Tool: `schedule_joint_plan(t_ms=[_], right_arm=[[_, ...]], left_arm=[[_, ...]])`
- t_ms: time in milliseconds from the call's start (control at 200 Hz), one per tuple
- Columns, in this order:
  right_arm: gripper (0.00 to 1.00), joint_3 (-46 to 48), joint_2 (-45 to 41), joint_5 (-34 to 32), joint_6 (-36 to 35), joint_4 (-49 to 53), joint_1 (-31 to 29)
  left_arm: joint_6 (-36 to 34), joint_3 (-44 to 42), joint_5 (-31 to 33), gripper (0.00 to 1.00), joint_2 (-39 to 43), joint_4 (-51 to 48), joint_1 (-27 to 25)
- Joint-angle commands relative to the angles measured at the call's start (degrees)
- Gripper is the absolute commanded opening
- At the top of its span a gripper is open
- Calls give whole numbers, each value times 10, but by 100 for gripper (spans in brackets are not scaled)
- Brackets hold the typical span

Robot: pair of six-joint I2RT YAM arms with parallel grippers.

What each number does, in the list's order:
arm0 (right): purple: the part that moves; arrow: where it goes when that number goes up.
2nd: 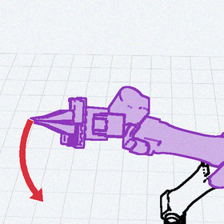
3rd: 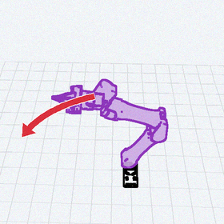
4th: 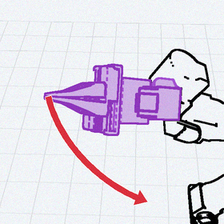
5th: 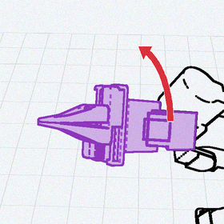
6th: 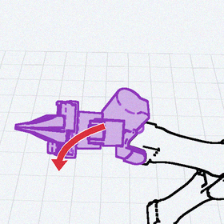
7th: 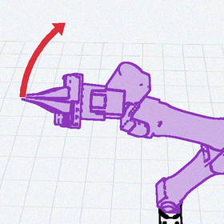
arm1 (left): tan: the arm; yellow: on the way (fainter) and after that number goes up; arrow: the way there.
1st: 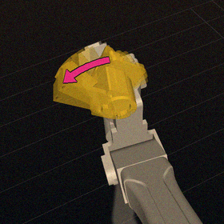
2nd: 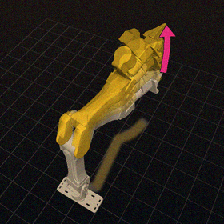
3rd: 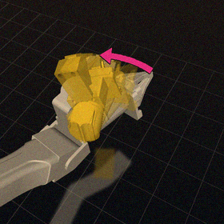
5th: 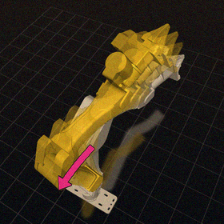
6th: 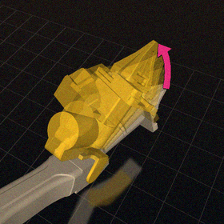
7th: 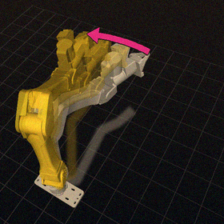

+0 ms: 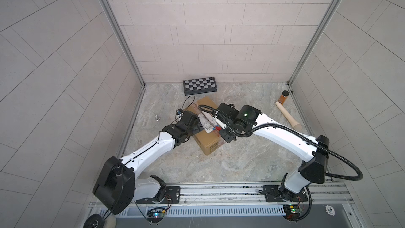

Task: Unpack the express box

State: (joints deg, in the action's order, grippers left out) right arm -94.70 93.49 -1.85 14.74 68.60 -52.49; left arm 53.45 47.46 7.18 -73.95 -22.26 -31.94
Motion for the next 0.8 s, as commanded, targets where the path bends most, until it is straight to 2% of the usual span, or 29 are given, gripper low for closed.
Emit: schedule_joint_plan(t_ms=[0, 235, 796], right_arm=[[0, -27, -11, -35, -9, 114, -2], [0, -42, -5, -38, -16, 149, -2], [0, -28, 37, 3, 2, 91, -2]], left_arm=[[10, -23, 38, 96, -32, -100, 4], [10, -17, 35, 96, -54, -106, 2], [10, -42, 17, 96, -46, -73, 0]])
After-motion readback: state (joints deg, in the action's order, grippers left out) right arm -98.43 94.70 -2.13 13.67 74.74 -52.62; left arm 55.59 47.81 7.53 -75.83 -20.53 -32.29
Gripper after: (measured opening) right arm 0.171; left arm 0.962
